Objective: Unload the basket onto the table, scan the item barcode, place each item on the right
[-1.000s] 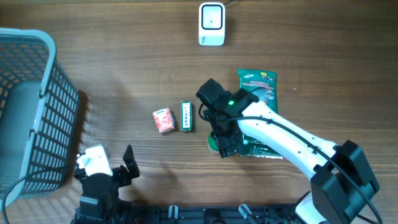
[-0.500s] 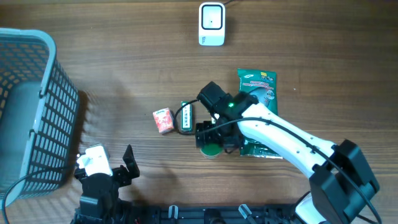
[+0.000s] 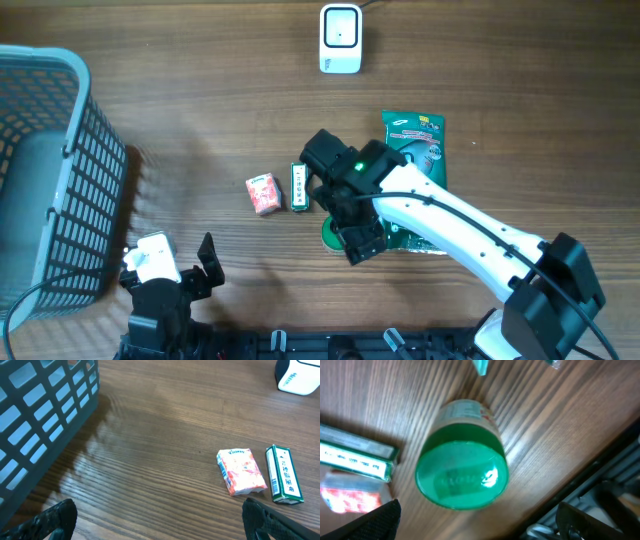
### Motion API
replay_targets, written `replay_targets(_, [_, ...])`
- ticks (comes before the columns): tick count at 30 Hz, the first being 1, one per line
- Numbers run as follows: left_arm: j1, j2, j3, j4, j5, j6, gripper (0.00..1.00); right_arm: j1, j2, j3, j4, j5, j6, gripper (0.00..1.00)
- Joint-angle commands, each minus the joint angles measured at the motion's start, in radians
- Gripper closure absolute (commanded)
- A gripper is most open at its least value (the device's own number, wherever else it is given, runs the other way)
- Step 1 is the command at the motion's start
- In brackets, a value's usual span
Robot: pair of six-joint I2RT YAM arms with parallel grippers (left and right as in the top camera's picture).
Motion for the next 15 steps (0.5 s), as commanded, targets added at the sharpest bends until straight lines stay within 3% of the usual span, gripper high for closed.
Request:
replay_targets(1, [0.006,-0.004,-0.006,0.003,-0.006,-0.008,0.0,0.008,0.006,-0.042,0.052,0.064,0.113,0.0])
replay_targets(5, [0.006,-0.004,-0.006,0.003,-0.006,-0.008,0.0,0.008,0.006,-0.129,0.147,0.086,0.104,0.0])
replay_targets(9, [0.006,-0.004,-0.006,0.003,-0.006,-0.008,0.0,0.008,0.006,-0.275,0.402,0.077,0.005,0.0])
replay_targets(15, [0.006,-0.004,-0.006,0.003,-0.006,-0.008,0.0,0.008,0.006,-0.373,0.49,0.06,0.007,0.02])
